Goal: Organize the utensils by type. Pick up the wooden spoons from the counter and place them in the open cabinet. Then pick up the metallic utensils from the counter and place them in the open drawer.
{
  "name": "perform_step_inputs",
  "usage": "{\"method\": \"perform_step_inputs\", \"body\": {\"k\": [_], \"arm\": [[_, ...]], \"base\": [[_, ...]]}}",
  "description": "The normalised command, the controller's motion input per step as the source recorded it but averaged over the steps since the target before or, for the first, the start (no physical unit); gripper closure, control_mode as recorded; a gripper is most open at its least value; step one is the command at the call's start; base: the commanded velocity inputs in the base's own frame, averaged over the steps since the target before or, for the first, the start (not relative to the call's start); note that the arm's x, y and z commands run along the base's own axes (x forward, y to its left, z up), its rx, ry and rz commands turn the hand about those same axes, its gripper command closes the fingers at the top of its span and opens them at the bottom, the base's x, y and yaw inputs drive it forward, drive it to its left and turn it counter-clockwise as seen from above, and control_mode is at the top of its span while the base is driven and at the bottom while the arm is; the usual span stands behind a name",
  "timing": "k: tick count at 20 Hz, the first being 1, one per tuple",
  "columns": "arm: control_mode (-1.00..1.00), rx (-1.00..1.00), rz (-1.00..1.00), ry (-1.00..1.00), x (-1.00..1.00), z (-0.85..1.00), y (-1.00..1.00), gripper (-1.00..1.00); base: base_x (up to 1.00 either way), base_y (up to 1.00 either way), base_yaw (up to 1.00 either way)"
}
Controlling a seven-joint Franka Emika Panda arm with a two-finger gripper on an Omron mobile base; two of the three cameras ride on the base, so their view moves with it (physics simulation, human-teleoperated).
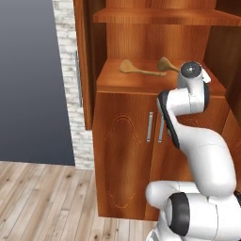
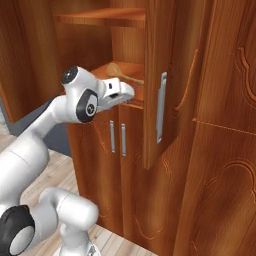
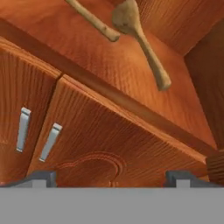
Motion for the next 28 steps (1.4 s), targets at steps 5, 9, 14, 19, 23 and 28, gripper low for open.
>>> {"method": "perform_step_inputs", "body": {"k": [5, 9, 14, 19, 23, 28], "arm": [[-1.0, 0.58, -0.21, 0.01, -0.55, -0.38, 0.21, -1.0], [-1.0, 0.37, -0.12, -0.08, -0.6, -0.32, 0.28, -1.0], [-1.0, 0.17, -0.13, -0.19, -0.66, -0.37, 0.27, -1.0], [-1.0, 0.01, -0.11, -0.06, -0.2, -0.24, 0.3, -1.0], [1.0, 0.0, 0.0, 0.0, 0.0, 0.0, 0.0, -1.0], [1.0, 0.0, 0.0, 0.0, 0.0, 0.0, 0.0, -1.0]], "base": [[0.0, 0.0, 0.0], [0.0, 0.0, 0.0], [0.0, 0.0, 0.0], [0.0, 0.0, 0.0], [-0.07, 0.0, 0.01], [-0.25, -0.1, 0.33]]}}
